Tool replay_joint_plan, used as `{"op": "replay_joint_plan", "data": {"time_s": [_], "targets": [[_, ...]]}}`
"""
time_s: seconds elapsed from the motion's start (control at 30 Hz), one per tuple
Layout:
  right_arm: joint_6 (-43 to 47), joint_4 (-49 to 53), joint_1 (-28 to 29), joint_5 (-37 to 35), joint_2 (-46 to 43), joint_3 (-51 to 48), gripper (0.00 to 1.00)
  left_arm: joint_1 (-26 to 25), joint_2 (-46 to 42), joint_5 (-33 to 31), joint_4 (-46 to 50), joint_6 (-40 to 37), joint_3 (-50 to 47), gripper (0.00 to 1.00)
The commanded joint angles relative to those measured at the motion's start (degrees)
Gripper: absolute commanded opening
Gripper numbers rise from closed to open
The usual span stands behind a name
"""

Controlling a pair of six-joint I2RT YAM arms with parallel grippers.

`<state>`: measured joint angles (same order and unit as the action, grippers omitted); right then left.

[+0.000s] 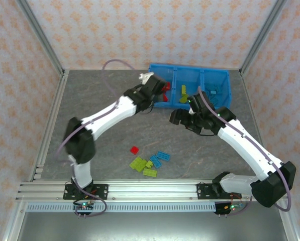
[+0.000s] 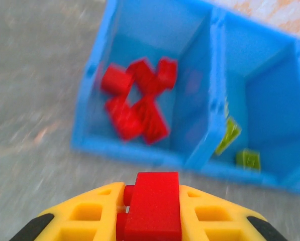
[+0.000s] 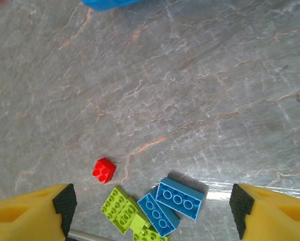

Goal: Sort the legos into containers by color

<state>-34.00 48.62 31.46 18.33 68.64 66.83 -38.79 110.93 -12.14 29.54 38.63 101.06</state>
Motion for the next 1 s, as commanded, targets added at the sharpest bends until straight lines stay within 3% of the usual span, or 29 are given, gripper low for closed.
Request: {"op": "replay_joint_plan", "data": {"time_s": [0.0, 0.23, 0.47, 0.7, 0.83, 0.97], "targets": [[-2.64, 1.93, 0.00, -4.30, -3.80, -0.67, 0.82, 2.30, 10.85, -3.53, 6.19, -6.71, 13.13, 0.16], [-3.36, 3.97, 0.07, -6.57, -9.94, -2.45, 0.82, 3.80, 30.77, -4.58, 12.51, -12.40, 42.02, 0.27], [-3.75, 3.95, 0.01, -6.38, -11.44, -4.12, 0.82, 3.89, 30.14, -2.46, 12.48, -12.81, 43.79, 0.37], [0.86, 4.74, 1.21, -6.75, -10.56, -5.69, 0.82, 3.84, 9.00, 0.57, 3.43, -16.74, 18.94, 0.36], [2.87, 5.69, 5.06, -8.10, -9.36, -7.40, 0.82, 3.81, -10.16, 5.82, -4.20, -19.19, -1.82, 0.36], [-0.54, 5.88, 12.13, -11.84, -5.62, -8.83, 0.82, 3.46, -28.51, 9.83, -7.39, -25.14, -19.28, 0.37]]}}
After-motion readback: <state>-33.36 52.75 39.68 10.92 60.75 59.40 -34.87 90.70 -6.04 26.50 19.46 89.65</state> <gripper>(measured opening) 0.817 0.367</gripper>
